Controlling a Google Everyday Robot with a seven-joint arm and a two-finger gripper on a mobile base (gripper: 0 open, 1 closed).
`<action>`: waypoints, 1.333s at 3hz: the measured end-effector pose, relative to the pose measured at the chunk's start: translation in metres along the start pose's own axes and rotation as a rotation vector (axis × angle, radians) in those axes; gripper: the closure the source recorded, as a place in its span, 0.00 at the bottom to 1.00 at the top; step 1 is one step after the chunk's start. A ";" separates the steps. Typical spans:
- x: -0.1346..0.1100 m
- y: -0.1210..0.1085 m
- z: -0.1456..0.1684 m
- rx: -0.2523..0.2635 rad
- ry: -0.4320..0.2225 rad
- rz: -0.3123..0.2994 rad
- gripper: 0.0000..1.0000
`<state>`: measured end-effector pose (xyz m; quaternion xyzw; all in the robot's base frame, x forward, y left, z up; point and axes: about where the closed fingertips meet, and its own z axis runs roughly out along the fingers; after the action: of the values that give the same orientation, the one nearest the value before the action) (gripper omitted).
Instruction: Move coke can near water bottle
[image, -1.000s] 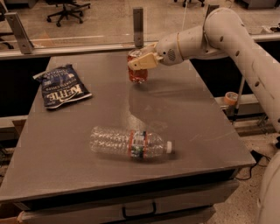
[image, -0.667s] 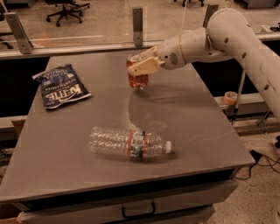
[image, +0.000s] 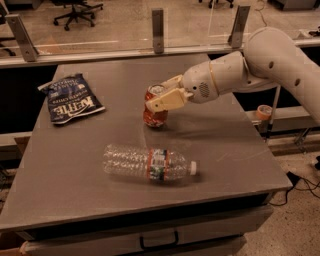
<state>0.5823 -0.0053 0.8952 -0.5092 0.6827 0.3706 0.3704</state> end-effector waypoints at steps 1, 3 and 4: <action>0.016 0.018 -0.008 0.003 0.014 0.025 1.00; 0.015 0.019 -0.009 0.003 0.014 0.025 0.82; 0.016 0.030 -0.011 -0.003 0.015 0.038 0.59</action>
Offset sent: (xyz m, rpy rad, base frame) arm -0.0622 -0.0235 -0.0084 0.0031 0.0668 -0.0356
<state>0.5484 -0.0152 0.8895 -0.4995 0.6945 0.3748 0.3573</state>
